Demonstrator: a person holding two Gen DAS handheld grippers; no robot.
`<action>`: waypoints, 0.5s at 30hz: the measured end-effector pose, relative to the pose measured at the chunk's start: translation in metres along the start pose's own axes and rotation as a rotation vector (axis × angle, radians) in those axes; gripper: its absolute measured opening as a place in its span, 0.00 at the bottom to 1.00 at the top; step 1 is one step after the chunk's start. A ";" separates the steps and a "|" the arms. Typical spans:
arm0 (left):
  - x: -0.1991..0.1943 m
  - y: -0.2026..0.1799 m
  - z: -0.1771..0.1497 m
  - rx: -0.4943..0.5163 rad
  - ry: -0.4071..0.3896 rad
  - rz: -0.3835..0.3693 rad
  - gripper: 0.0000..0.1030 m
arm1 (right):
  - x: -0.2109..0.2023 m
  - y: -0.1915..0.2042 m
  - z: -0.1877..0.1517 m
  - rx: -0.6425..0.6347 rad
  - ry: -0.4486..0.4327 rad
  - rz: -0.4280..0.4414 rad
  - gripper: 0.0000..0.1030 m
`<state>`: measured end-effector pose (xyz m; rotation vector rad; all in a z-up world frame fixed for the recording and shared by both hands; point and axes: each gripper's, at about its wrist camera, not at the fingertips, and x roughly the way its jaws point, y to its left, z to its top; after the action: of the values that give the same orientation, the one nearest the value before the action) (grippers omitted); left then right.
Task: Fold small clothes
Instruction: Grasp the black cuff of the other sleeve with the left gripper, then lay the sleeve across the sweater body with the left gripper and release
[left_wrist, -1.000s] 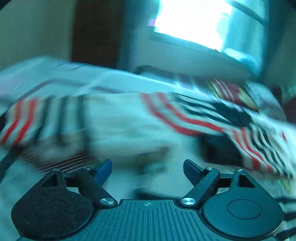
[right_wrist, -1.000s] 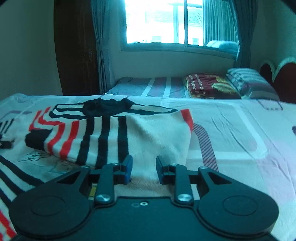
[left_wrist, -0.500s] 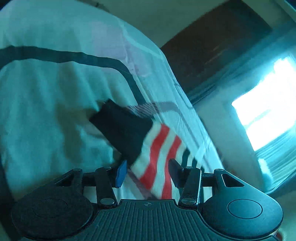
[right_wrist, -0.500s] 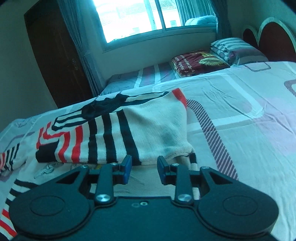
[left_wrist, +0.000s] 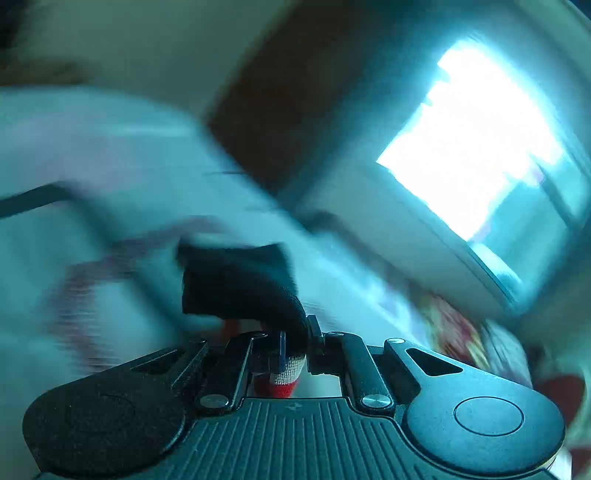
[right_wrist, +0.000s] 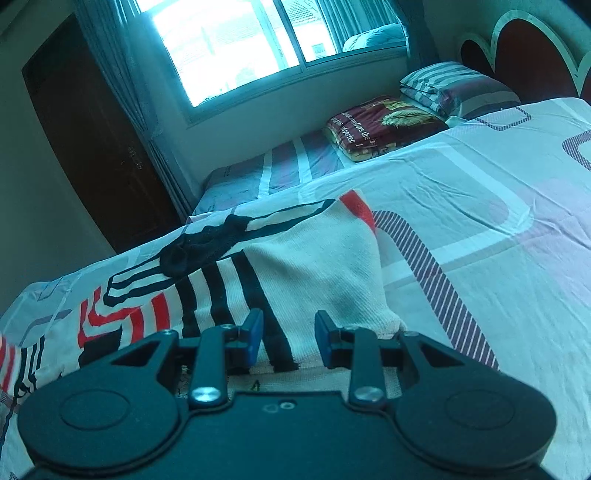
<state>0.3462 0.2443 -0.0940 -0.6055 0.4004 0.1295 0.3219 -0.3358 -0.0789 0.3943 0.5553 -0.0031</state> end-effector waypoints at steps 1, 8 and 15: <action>0.007 -0.033 -0.006 0.071 0.016 -0.043 0.09 | -0.001 -0.001 -0.001 0.005 -0.002 -0.002 0.30; 0.072 -0.227 -0.115 0.472 0.247 -0.206 0.09 | -0.016 -0.013 -0.003 0.041 -0.009 -0.025 0.30; 0.060 -0.306 -0.214 0.746 0.351 -0.283 0.81 | -0.020 -0.019 0.000 0.085 -0.009 0.009 0.41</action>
<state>0.4028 -0.1291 -0.1170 0.0638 0.6522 -0.3929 0.3027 -0.3552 -0.0751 0.4794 0.5459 -0.0193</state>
